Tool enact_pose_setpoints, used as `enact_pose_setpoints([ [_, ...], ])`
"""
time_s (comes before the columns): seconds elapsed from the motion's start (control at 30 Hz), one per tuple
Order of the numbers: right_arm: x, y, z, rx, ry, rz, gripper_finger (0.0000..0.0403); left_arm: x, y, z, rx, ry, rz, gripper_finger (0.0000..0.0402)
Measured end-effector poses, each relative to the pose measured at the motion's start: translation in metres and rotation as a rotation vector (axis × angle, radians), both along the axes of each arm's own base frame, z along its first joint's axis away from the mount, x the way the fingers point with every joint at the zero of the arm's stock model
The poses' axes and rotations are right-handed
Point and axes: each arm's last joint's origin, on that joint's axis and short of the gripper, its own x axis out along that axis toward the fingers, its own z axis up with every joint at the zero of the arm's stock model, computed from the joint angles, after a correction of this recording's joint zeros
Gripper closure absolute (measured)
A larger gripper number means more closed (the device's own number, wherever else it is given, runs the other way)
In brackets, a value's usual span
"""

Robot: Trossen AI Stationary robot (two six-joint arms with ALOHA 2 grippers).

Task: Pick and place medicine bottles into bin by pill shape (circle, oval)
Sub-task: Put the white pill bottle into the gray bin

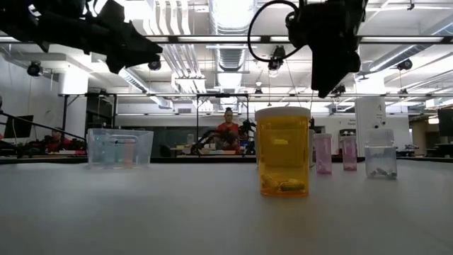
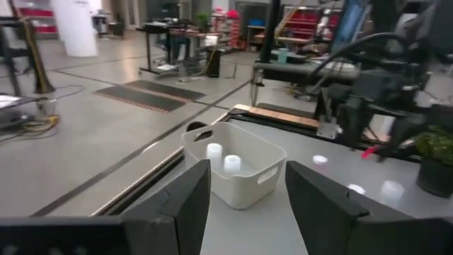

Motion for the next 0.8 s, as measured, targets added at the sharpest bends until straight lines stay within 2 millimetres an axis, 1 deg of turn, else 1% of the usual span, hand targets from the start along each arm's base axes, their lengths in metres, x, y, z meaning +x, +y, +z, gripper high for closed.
enact_pose_setpoints([
  [0.07, -0.002, -0.001, -0.001, -0.029, 0.018, -0.009, 0.0202, 0.002, -0.001, -0.001, -0.003, 0.007, -0.018, 0.0233],
  [0.17, -0.005, -0.001, -0.004, -0.022, 0.057, 0.0, 0.0202, 0.004, -0.001, -0.003, -0.008, 0.019, -0.025, 0.0233],
  [0.3, -0.009, 0.004, -0.007, 0.1, 0.089, -0.042, 0.0202, 0.006, 0.0, -0.005, -0.011, 0.028, -0.025, 0.0233],
  [0.43, -0.009, 0.02, -0.008, 0.185, 0.101, -0.065, 0.0202, 0.007, 0.0, -0.007, -0.015, 0.041, -0.025, 0.0233],
  [0.53, -0.01, 0.034, -0.011, 0.206, 0.113, -0.086, 0.0202, 0.009, 0.001, -0.007, -0.015, 0.042, -0.025, 0.0233],
  [0.67, -0.007, 0.048, -0.02, 0.214, 0.153, -0.121, 0.0202, 0.011, 0.001, -0.006, -0.009, 0.025, -0.025, 0.0233],
  [0.8, -0.002, 0.054, -0.033, 0.203, 0.205, -0.127, 0.0202, 0.012, 0.002, -0.006, 0.0, 0.017, -0.024, 0.0233],
])
